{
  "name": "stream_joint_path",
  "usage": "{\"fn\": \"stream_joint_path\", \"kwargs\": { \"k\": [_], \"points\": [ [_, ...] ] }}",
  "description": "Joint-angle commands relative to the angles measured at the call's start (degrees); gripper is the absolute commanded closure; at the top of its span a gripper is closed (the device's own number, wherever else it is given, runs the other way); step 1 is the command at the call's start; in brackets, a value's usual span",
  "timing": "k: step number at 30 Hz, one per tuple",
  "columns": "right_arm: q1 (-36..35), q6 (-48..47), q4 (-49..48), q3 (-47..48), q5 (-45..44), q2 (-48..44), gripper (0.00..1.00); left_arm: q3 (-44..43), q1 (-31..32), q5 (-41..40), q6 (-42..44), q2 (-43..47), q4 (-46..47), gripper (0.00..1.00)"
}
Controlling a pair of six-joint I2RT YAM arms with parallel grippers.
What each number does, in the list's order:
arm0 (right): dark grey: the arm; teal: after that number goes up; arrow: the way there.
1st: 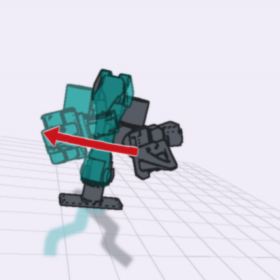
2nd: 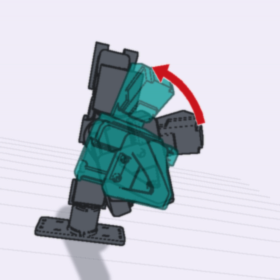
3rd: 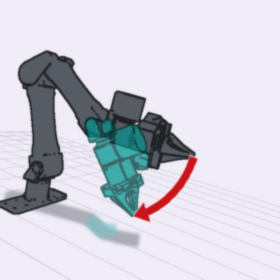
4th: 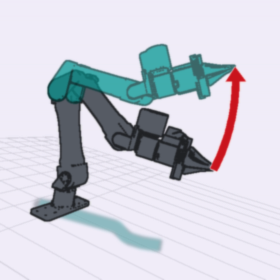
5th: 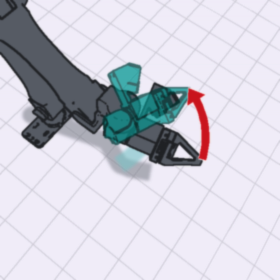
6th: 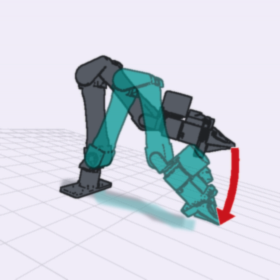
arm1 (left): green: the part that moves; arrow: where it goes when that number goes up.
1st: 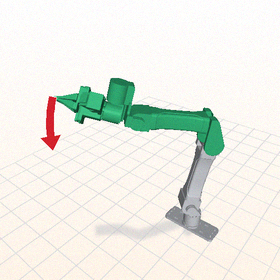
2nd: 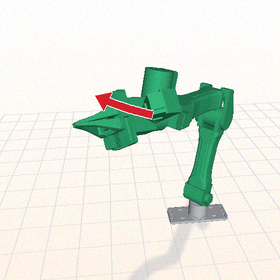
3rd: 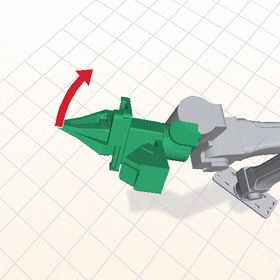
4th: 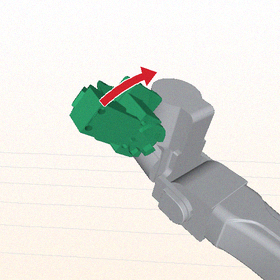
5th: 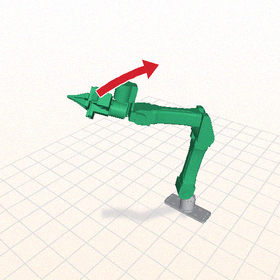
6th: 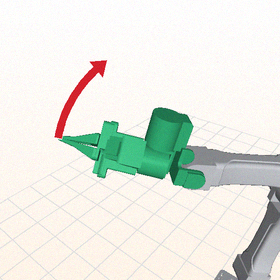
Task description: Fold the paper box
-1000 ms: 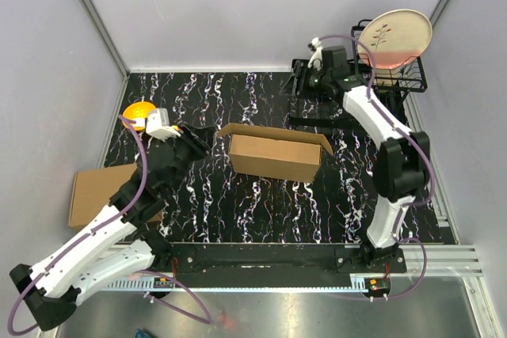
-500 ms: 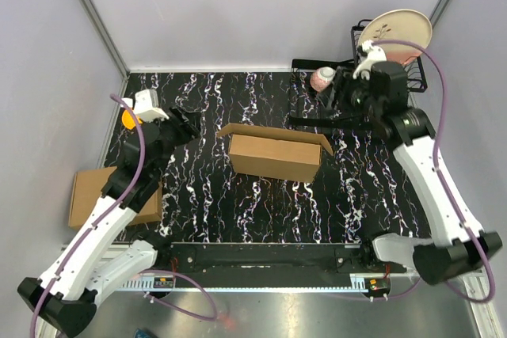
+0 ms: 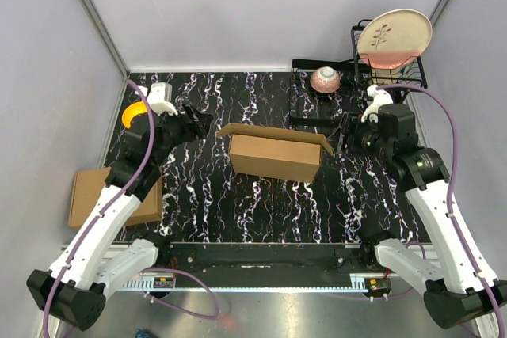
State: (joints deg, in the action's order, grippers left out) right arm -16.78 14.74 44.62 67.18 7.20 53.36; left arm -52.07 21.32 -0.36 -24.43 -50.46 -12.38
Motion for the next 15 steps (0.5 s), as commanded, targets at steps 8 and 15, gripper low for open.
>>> {"fn": "stream_joint_path", "kwargs": {
  "k": [8,15],
  "points": [
    [-0.28,-1.03,-2.78,-3.11,3.26,1.56,0.33,1.45,-0.58,6.51,1.22,-1.48,6.32,0.23],
    [-0.28,-2.44,-3.66,-2.05,3.96,4.64,0.39,1.8,-0.67,7.65,1.31,-2.28,7.37,0.23]
  ]
}}
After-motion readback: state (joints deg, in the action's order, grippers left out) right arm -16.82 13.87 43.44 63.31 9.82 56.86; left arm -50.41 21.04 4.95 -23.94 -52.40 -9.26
